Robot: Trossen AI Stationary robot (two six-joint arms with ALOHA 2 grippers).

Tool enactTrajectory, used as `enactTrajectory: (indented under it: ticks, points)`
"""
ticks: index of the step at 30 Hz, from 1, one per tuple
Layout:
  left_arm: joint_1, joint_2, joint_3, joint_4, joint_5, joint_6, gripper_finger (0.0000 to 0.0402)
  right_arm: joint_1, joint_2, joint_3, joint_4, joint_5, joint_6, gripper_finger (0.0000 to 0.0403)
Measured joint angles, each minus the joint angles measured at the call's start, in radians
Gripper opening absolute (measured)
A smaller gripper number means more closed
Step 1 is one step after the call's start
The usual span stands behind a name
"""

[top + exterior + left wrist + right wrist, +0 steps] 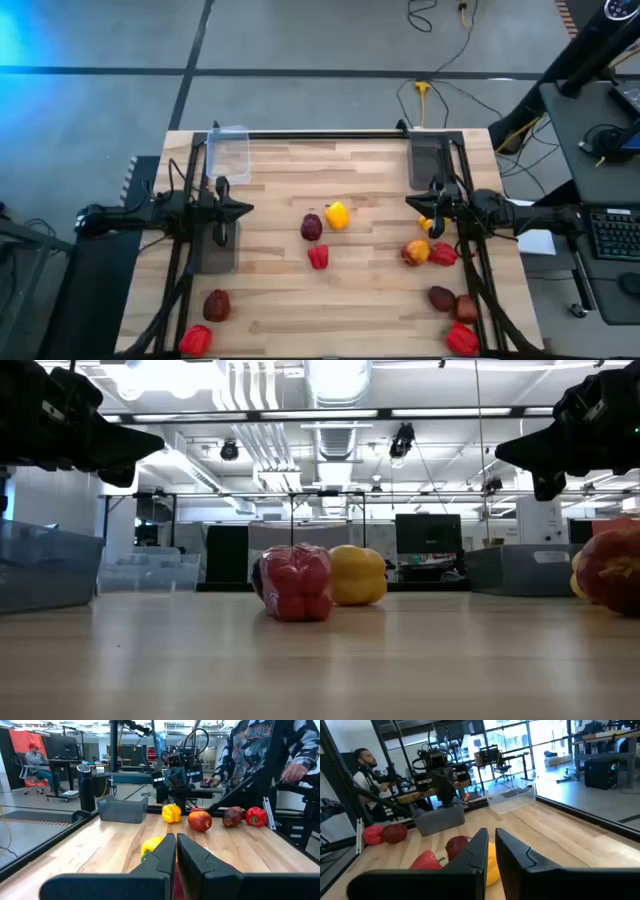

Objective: Sort produce into baskets

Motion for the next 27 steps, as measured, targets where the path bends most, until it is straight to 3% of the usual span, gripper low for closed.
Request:
enactTrajectory:
  ticks: [27]
  points:
    - [0.000,0.000,0.000,0.000,0.000,0.000,0.0000,-0.003,0.026,-0.001,0.011,0.000,0.000,0.0027]
